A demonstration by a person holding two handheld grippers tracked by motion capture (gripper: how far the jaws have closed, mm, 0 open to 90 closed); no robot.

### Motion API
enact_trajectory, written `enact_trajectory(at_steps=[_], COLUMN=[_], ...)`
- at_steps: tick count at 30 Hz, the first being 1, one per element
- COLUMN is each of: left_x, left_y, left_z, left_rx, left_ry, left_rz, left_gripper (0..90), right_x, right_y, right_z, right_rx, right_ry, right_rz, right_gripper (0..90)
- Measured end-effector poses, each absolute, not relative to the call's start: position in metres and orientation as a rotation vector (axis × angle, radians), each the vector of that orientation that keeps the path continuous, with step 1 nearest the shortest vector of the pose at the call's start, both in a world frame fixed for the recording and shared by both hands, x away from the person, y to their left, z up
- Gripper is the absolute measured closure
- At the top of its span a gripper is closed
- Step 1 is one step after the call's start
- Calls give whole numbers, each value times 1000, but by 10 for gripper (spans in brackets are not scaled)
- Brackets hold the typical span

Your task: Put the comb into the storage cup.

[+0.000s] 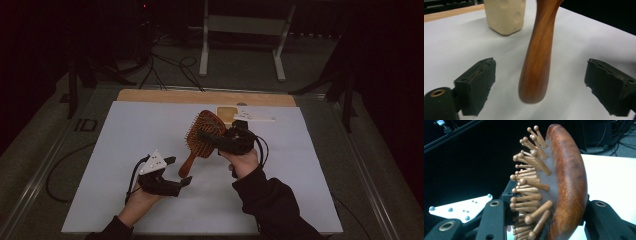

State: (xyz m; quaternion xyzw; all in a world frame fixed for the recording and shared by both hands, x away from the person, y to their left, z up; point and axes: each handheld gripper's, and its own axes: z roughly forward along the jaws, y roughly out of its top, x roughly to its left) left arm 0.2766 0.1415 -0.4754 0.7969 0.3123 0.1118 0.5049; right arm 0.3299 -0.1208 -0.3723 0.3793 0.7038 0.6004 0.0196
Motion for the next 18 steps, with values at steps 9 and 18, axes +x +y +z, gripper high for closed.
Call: enact_trajectory(at_steps=[9,18], left_x=[276,271], left_y=[151,163], left_z=[-475,-480], left_rx=[1932,1941], left_ry=[736,735], left_rz=[224,206], left_gripper=[0,0], right_x=[332,337], right_y=[-126,-136], right_z=[-359,-338], right_rx=[1100,1028], right_ry=[2183,2192], right_rz=[1819,1805], right_gripper=[531,529])
